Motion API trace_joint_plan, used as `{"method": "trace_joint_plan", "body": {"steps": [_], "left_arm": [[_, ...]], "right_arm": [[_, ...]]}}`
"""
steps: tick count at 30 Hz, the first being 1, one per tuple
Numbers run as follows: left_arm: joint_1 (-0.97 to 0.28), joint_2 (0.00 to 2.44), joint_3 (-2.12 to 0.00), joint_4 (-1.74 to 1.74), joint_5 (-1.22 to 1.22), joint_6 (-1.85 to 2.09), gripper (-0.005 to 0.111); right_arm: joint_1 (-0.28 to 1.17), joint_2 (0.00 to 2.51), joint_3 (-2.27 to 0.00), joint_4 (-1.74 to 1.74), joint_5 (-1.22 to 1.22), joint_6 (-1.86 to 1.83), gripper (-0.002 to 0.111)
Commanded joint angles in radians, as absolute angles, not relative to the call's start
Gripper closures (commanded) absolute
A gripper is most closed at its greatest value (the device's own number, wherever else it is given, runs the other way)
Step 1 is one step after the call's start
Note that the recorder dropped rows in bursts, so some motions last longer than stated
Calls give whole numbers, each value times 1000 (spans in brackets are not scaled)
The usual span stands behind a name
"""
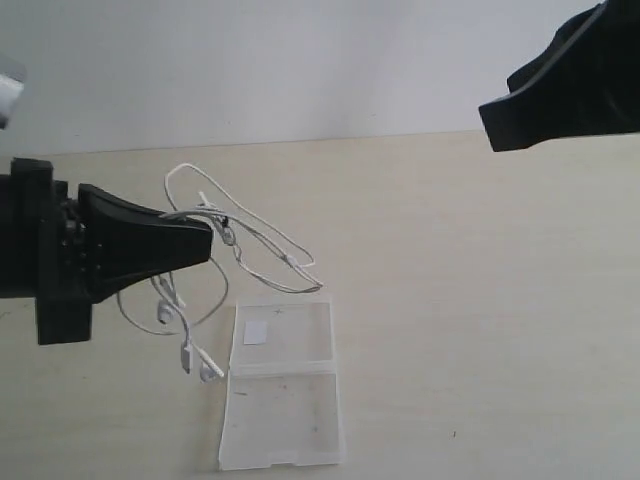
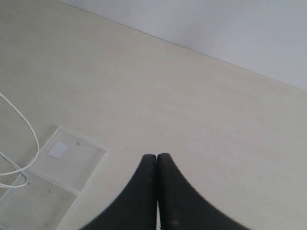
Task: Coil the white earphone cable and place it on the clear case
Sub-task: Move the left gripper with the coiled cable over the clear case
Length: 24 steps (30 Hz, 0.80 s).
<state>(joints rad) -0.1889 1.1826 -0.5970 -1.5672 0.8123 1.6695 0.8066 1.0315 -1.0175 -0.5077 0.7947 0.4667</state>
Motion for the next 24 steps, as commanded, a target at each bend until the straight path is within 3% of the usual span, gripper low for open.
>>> {"method": "trace_joint_plan", "body": {"steps": [1,9,24], "left_arm": [[-271,1239,-570,-1730,737,1796,107],[-330,1364,-563,-1744,681,1857,107],[-330,1497,-563,-1744,683,1859,107]], "right_arm": [[800,1020,-1012,-518,793,473,108],[800,1023,-1012,-518,793,473,108],[800,1023,-1012,-518,793,475,108]]}}
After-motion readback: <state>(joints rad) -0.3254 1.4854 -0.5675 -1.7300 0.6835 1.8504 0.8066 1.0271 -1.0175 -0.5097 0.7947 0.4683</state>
